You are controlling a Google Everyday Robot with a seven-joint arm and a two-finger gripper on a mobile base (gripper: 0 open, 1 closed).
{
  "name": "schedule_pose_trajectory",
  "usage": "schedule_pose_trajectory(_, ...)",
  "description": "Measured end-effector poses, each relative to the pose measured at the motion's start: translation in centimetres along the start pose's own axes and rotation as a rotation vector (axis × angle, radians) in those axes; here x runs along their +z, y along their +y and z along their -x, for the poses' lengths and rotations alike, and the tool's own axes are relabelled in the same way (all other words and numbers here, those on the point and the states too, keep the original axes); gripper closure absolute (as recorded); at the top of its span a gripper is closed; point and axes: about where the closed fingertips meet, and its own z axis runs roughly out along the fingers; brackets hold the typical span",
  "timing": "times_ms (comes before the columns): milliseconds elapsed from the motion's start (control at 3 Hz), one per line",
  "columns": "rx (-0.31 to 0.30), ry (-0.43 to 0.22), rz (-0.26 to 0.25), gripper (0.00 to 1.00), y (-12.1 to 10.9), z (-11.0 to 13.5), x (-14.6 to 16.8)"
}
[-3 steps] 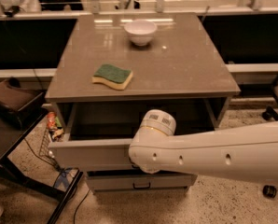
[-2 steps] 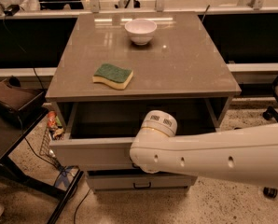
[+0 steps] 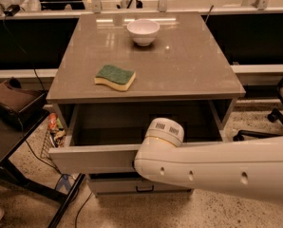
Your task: Open top drawer
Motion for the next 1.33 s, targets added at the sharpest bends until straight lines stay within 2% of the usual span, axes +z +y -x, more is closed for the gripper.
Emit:
schedule_pose_trajectory(667, 0.024, 0.028, -0.027, 1.00, 1.2, -1.1, -2.1)
schedule_pose_trajectory(1000, 0.024, 0.028, -0.027, 1.00, 1.2, -1.1, -2.1)
schedule_pose_trajectory(1333, 0.024, 0.059, -0.067, 1.00, 0.8, -2.6, -6.2)
